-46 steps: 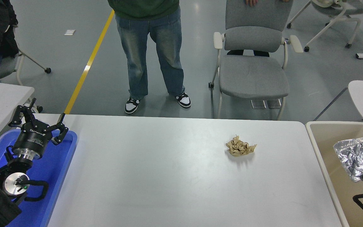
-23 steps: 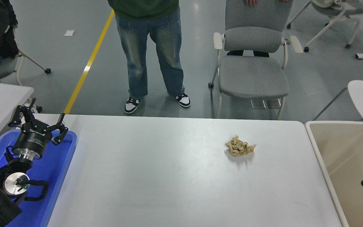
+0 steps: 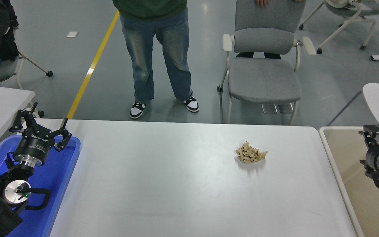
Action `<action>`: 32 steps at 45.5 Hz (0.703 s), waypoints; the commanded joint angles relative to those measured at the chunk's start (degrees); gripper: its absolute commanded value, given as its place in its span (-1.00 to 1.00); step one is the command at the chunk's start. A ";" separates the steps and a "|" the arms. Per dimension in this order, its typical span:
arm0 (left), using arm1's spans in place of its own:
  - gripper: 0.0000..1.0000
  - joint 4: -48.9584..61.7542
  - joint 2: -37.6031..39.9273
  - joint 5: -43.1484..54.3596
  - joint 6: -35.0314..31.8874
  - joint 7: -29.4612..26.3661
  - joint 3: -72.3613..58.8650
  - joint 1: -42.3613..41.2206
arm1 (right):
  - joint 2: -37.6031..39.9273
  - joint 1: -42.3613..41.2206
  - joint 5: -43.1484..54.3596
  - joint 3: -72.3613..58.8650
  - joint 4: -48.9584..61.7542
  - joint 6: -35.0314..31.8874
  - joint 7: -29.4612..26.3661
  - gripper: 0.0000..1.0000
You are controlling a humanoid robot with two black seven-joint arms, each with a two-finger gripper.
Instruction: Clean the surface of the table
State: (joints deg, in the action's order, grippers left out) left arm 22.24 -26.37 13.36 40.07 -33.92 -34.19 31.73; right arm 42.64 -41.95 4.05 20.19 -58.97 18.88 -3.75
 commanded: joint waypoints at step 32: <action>1.00 0.00 0.00 0.00 0.00 0.00 0.00 0.00 | -29.64 12.42 -4.85 31.14 0.96 -0.95 12.53 0.96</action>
State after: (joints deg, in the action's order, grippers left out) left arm 22.23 -26.38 13.36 40.07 -33.92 -34.19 31.73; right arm 17.20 -31.96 -0.76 47.53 -59.06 18.64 6.05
